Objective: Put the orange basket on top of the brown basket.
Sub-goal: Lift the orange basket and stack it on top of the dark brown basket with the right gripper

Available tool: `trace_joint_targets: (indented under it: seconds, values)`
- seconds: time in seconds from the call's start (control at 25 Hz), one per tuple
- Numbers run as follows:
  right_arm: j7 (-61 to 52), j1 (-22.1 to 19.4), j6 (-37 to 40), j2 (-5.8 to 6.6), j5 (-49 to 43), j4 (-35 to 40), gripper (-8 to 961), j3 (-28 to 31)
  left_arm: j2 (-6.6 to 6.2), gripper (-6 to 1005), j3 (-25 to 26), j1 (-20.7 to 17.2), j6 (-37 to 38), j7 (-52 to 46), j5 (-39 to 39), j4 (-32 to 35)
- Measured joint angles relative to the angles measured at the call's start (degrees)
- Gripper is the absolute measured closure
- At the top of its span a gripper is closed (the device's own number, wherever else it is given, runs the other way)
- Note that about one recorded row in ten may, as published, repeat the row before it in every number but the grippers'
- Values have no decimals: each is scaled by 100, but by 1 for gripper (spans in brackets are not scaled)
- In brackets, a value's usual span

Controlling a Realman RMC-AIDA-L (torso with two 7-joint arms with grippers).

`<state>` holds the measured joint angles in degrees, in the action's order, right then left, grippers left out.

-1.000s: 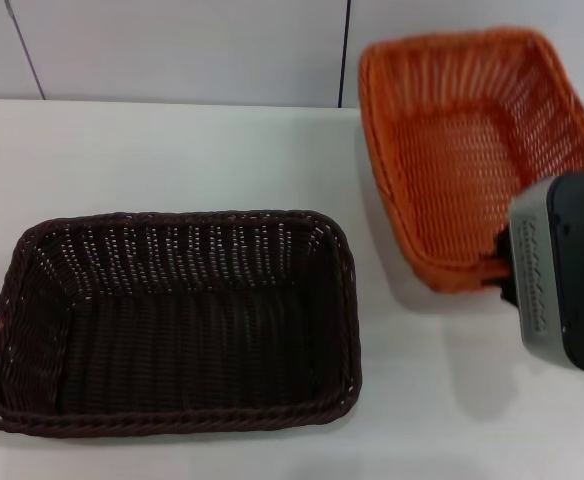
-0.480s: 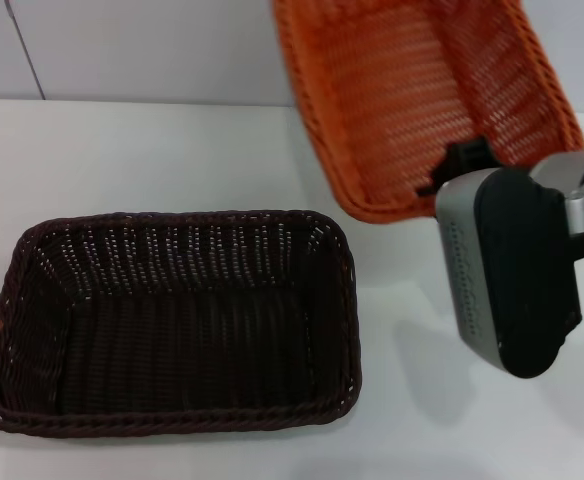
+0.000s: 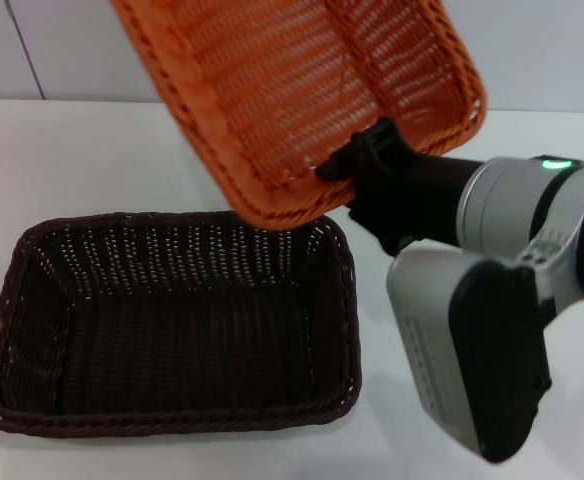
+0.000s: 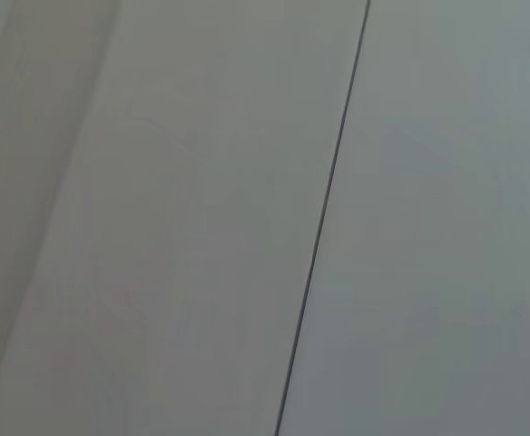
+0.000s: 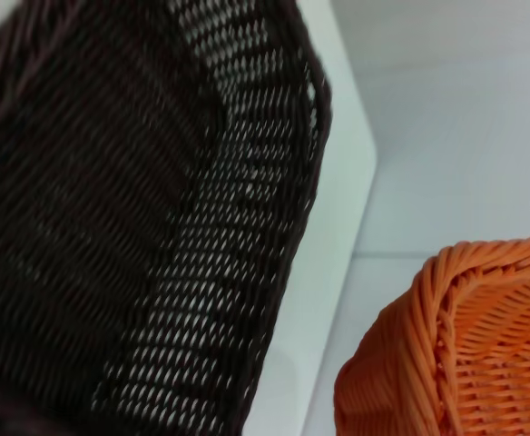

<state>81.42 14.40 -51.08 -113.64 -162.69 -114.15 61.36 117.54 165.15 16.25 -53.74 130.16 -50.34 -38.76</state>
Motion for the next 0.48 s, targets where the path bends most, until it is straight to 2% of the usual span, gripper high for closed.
trace_joint_targets:
  seconds: [0.12, 0.16, 0.2, 0.24, 0.28, 0.36, 0.48]
  values:
    - [649, -260, 200, -133, 550, -9, 835, 111, 1, 140, 0, -28, -42, 0, 48, 0]
    - [1083, -359, 222, -185, 1045, -21, 835, 246, 2, 140, 0, -45, -62, 0, 68, 1]
    - [1083, -359, 222, -185, 1045, -21, 835, 246, 3, 140, 0, -54, -66, 0, 76, 2]
    - [1428, -415, 218, -198, 1500, -13, 835, 364, 3, 140, 0, -54, -66, 0, 76, 2]
    - [1428, -415, 218, -198, 1500, -13, 835, 364, 3, 140, 0, -54, -66, 0, 76, 2]
    - [2086, -510, 197, -208, 2124, 82, 835, 515, 12, 140, 0, -80, -67, 0, 80, 3]
    - [2420, -554, 155, -219, 2423, 141, 834, 590, 13, 140, 0, -81, -67, 0, 80, 11]
